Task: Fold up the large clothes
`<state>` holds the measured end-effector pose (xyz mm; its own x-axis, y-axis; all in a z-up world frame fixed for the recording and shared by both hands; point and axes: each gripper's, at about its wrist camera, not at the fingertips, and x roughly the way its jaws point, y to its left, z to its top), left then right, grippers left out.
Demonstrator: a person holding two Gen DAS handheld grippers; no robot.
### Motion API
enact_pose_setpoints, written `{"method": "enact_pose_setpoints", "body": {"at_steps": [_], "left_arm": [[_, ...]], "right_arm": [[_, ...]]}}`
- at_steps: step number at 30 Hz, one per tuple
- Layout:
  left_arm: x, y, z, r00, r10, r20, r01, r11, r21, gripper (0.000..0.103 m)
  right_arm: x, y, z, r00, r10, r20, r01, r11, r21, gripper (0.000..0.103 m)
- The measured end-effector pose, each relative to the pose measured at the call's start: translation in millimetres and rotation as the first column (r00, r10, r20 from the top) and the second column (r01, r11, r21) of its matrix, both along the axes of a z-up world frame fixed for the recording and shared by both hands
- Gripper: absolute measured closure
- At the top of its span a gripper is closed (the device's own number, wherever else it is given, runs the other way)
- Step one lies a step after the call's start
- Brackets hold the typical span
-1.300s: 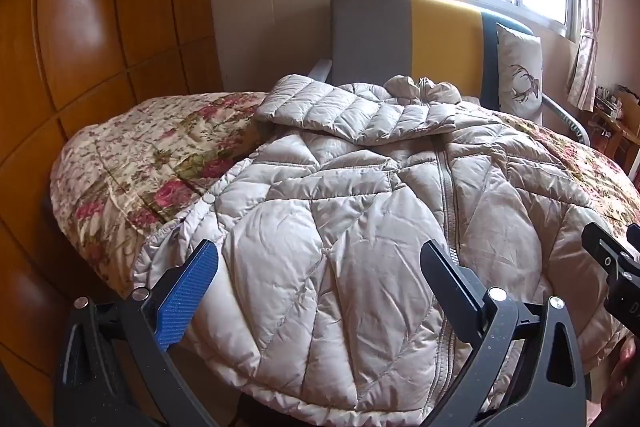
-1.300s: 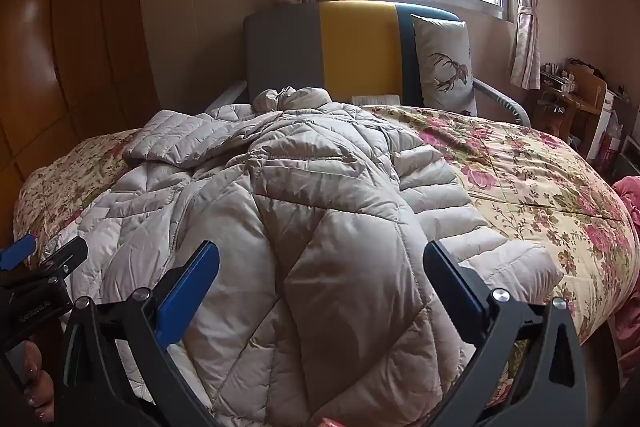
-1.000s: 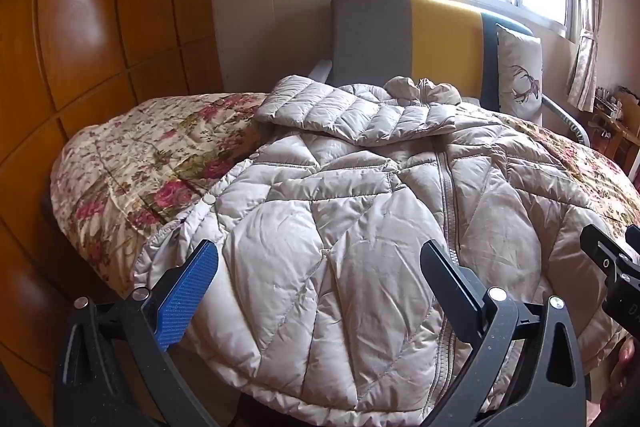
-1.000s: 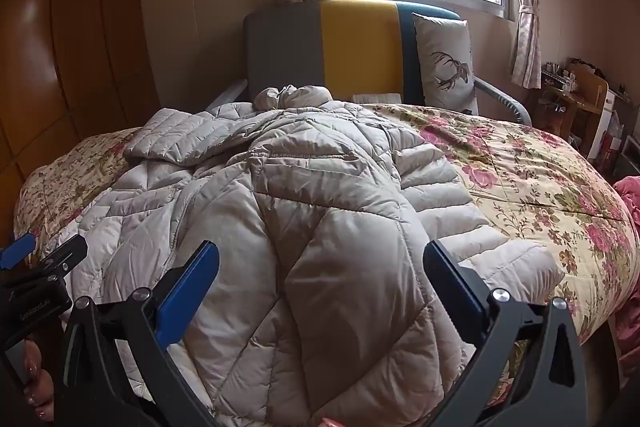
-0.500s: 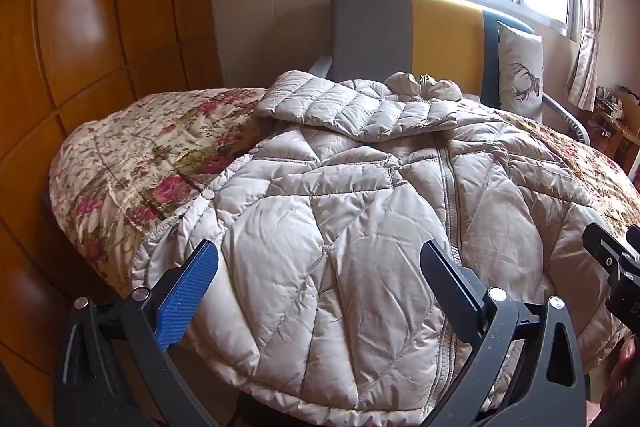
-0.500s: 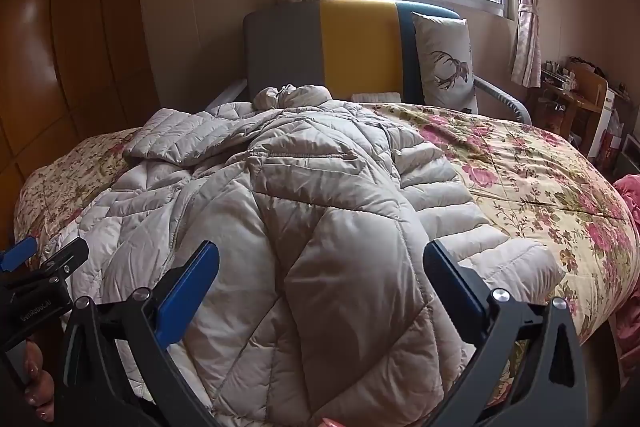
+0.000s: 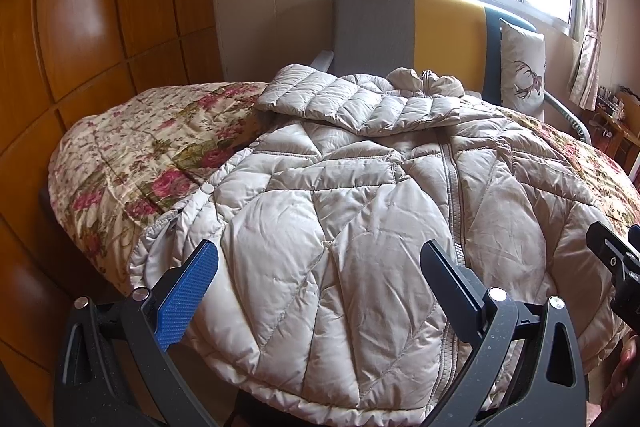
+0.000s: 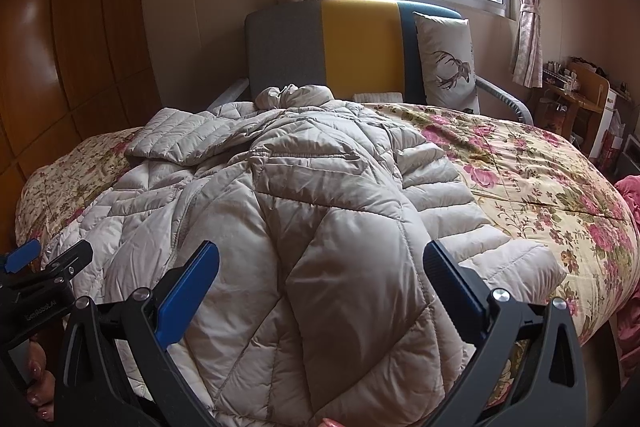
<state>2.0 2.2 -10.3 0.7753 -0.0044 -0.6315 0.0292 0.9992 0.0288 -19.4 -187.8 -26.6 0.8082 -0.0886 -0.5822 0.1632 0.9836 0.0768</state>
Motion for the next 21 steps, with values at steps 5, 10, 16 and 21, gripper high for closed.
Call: {"method": "enact_pose_setpoints", "body": {"at_steps": [5,10,16,21], "left_arm": [[-0.9,0.1,-0.9,1.0,-0.001,-0.002,0.001,1.0,0.0,0.003],[0.2,0.6,-0.6,1.0,0.0,-0.001,0.0,1.0,0.0,0.003],[-1.5,-0.2,-2.6,1.0,0.001,-0.006,-0.001,1.0,-0.001,0.003],[-0.9,3.0,-4.7,1.0,0.002,-0.012,-0.002,1.0,-0.004,0.003]], "right_arm": [[-0.9,-0.3,0.4,1.0,0.003,-0.002,-0.003,1.0,0.001,0.002],[0.0,-0.1,0.0,1.0,0.004,-0.004,-0.004,1.0,0.0,0.002],[0.6,-0.3,-0.3,1.0,0.007,-0.009,-0.007,1.0,0.002,0.002],[0.7,0.0,-0.5,1.0,0.009,-0.005,-0.009,1.0,0.004,0.002]]}}
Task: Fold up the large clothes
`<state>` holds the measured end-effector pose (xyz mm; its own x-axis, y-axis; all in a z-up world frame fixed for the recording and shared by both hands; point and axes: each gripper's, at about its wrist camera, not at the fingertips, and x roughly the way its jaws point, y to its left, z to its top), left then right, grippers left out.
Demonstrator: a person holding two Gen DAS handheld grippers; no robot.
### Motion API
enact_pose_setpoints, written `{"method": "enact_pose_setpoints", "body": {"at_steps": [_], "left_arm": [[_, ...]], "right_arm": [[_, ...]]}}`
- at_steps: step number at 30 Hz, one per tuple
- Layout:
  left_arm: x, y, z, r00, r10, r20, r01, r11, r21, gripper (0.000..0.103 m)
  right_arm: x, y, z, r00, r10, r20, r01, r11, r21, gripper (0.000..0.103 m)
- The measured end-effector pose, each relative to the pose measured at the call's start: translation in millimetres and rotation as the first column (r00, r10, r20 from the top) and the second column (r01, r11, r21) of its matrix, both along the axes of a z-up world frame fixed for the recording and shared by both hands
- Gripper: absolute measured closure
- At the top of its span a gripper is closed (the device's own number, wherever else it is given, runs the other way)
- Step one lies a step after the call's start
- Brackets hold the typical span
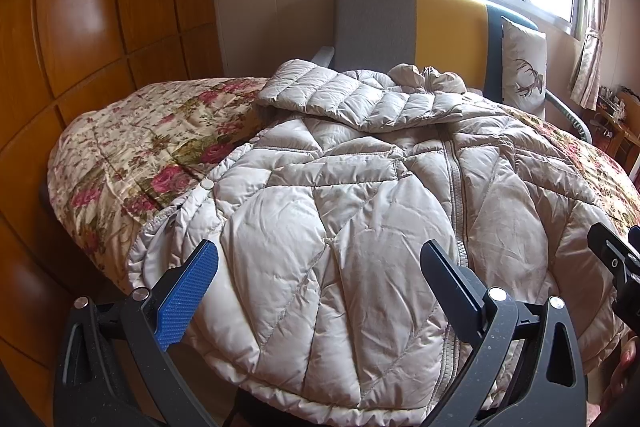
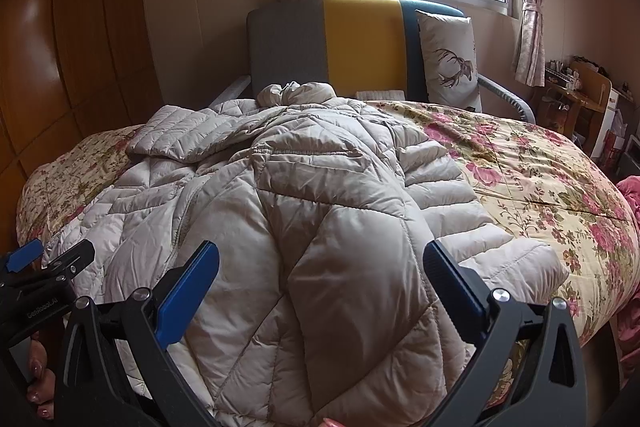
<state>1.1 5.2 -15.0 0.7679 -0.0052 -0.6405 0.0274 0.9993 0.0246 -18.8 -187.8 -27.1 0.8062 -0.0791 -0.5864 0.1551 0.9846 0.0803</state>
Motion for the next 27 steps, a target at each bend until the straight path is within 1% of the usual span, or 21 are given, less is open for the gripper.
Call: {"method": "enact_pose_setpoints", "body": {"at_steps": [6,27], "left_arm": [[1.2,0.0,0.6,1.0,0.0,-0.006,0.0,1.0,-0.002,0.003],[3.3,1.0,-2.6,1.0,0.003,-0.025,-0.003,1.0,-0.003,0.003]], "right_arm": [[1.6,-0.9,-2.9,1.0,0.002,-0.014,-0.002,1.0,0.003,0.002],[0.6,-0.4,-1.7,1.0,0.003,-0.008,-0.003,1.0,-0.003,0.002]]}}
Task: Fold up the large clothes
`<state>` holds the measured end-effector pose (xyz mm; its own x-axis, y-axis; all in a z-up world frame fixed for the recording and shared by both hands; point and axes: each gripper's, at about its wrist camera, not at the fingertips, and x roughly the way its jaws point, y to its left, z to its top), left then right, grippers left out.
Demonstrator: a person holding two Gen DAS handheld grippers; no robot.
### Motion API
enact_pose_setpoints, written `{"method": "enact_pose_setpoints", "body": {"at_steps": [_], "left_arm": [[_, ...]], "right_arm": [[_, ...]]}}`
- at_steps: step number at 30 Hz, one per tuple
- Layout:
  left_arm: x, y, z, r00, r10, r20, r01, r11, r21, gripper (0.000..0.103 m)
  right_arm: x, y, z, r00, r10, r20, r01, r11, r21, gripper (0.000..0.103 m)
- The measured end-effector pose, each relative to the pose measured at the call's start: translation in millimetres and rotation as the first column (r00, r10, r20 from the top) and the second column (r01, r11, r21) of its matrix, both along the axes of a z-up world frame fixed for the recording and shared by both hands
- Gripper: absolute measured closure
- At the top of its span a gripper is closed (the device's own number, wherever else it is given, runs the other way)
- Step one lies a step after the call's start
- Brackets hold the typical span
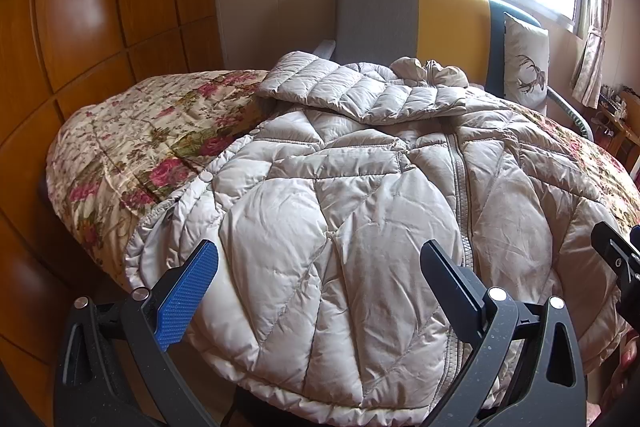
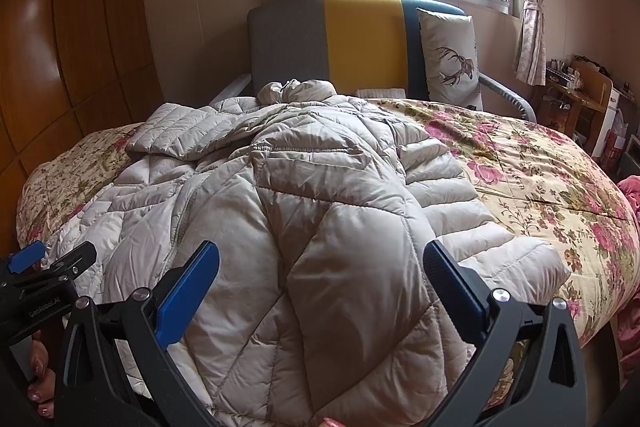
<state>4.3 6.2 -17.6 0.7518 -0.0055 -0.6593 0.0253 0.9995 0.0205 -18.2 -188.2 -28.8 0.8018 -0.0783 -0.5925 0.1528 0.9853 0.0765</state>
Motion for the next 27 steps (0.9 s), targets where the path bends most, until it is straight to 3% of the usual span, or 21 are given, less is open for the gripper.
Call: {"method": "enact_pose_setpoints", "body": {"at_steps": [18,23,27], "left_arm": [[8,1,-4,0.999,-0.01,-0.04,0.009,1.0,-0.016,0.003],[14,3,-7,0.996,-0.051,-0.076,0.047,0.998,-0.046,0.003],[18,5,-10,0.992,-0.091,-0.083,0.083,0.992,-0.098,0.003]], "right_arm": [[1,-11,6,0.999,0.011,0.05,-0.013,0.999,0.045,0.002],[-1,-38,17,0.994,-0.024,0.109,0.015,0.997,0.077,0.002],[-5,-84,24,0.992,-0.098,0.078,0.088,0.988,0.13,0.002]]}}
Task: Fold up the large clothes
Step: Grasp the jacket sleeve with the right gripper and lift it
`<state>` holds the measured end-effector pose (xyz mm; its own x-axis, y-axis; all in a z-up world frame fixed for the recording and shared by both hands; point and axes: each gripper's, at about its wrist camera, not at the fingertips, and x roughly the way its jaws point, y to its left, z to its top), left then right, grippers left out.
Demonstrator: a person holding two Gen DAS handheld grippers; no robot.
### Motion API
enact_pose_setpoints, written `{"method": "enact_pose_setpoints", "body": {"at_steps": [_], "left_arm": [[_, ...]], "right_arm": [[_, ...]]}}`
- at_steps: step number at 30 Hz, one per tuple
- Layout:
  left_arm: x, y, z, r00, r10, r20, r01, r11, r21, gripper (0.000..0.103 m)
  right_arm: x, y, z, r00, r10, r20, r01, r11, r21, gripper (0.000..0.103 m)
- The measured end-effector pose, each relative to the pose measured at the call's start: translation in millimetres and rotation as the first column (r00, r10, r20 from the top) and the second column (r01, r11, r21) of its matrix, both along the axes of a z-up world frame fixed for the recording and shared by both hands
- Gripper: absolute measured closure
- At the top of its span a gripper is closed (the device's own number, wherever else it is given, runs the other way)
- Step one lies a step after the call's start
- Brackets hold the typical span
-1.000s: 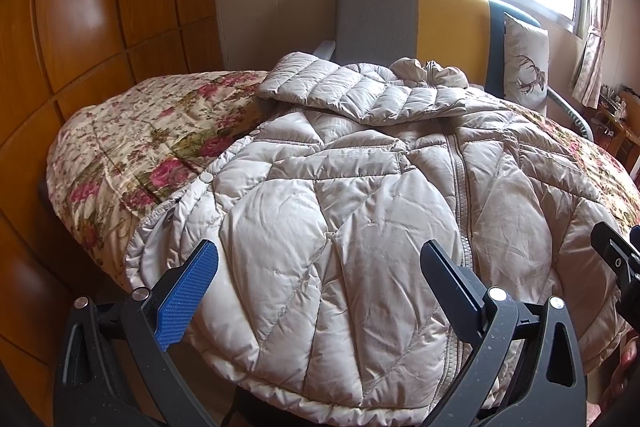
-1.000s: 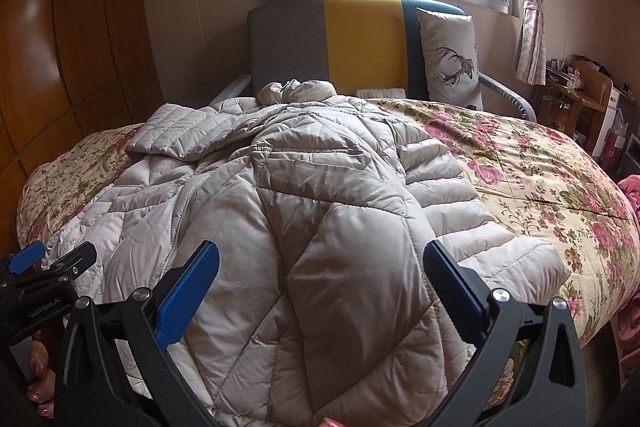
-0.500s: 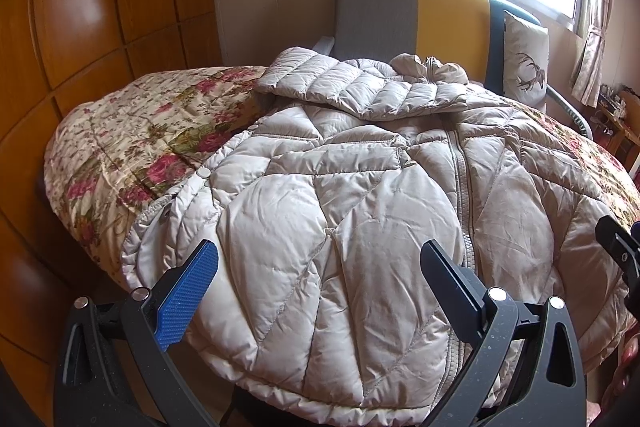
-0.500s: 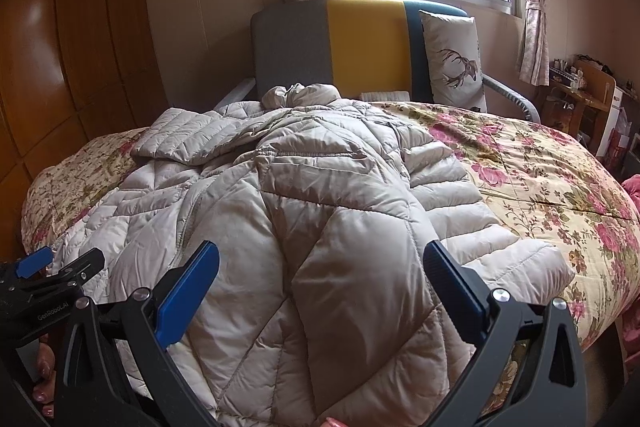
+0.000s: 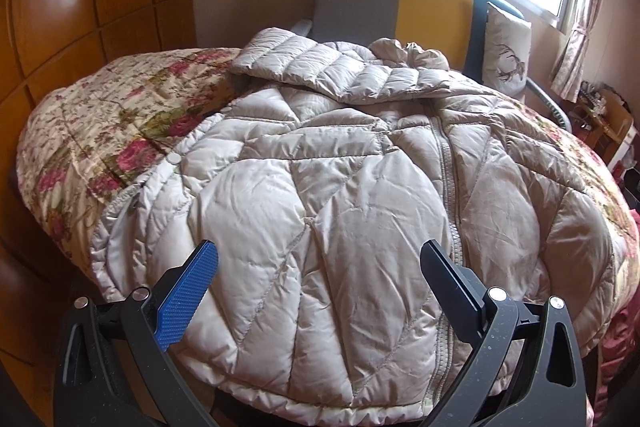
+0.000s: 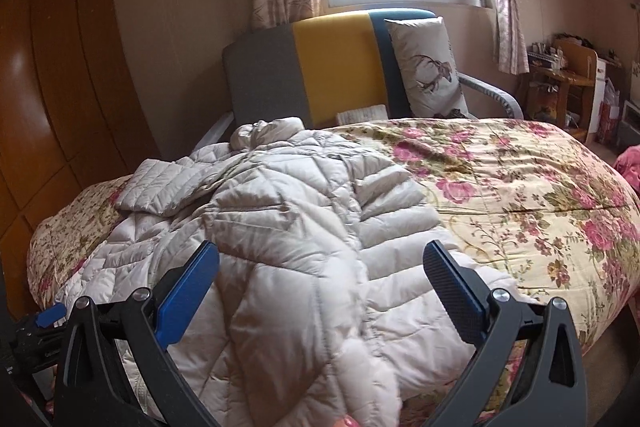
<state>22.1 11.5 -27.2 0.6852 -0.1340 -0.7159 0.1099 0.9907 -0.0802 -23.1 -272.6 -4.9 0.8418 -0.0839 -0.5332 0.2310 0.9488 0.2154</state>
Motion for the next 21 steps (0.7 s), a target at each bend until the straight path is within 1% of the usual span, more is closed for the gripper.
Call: {"method": "enact_pose_setpoints", "body": {"at_steps": [2,4,6,8,10,12,14,15,16,17,18,19,20,21], "left_arm": [[2,1,-1,1.0,0.001,0.0,-0.001,1.0,-0.005,0.003],[3,1,-1,1.0,-0.006,0.007,0.006,1.0,-0.006,0.003],[3,2,-2,1.0,-0.014,0.012,0.014,1.0,-0.004,0.003],[5,1,-3,1.0,-0.024,0.011,0.024,1.0,-0.006,0.003],[8,1,-5,0.999,-0.037,0.004,0.037,0.999,-0.009,0.003],[10,2,-6,0.999,-0.041,0.002,0.041,0.999,-0.014,0.003],[11,4,-6,0.999,-0.045,0.008,0.045,0.999,-0.026,0.003],[12,5,-6,0.999,-0.044,0.011,0.044,0.998,-0.034,0.003],[14,6,-6,0.999,-0.042,0.011,0.042,0.998,-0.038,0.003],[15,7,-6,0.999,-0.041,0.011,0.042,0.998,-0.041,0.003],[16,7,-6,0.999,-0.044,0.011,0.044,0.998,-0.043,0.003],[16,7,-7,0.999,-0.047,0.014,0.048,0.998,-0.046,0.003],[16,7,-7,0.999,-0.048,0.018,0.049,0.998,-0.047,0.003],[17,7,-7,0.999,-0.047,0.019,0.048,0.998,-0.043,0.003]], "right_arm": [[-7,-28,-2,0.998,-0.052,-0.019,0.053,0.998,0.024,0.002],[-19,-58,-8,0.991,-0.125,-0.039,0.127,0.991,0.051,0.002],[-31,-86,-18,0.978,-0.197,-0.07,0.204,0.973,0.105,0.002],[-37,-109,-34,0.962,-0.238,-0.136,0.26,0.949,0.181,0.002],[-40,-126,-56,0.945,-0.236,-0.224,0.294,0.916,0.273,0.003],[-39,-132,-79,0.938,-0.188,-0.291,0.295,0.874,0.386,0.014],[-34,-132,-101,0.941,-0.109,-0.32,0.266,0.825,0.498,0.021],[-30,-130,-109,0.943,-0.077,-0.324,0.251,0.805,0.537,0.026],[-25,-125,-111,0.94,-0.064,-0.335,0.246,0.808,0.535,0.032],[-20,-122,-109,0.94,-0.058,-0.337,0.231,0.836,0.499,0.052],[-14,-118,-102,0.945,-0.039,-0.326,0.189,0.875,0.446,0.066],[-9,-117,-95,0.949,-0.034,-0.313,0.162,0.905,0.393,0.07],[-6,-119,-88,0.953,-0.051,-0.3,0.155,0.929,0.336,0.075],[-3,-122,-81,0.954,-0.081,-0.29,0.164,0.947,0.275,0.078]]}}
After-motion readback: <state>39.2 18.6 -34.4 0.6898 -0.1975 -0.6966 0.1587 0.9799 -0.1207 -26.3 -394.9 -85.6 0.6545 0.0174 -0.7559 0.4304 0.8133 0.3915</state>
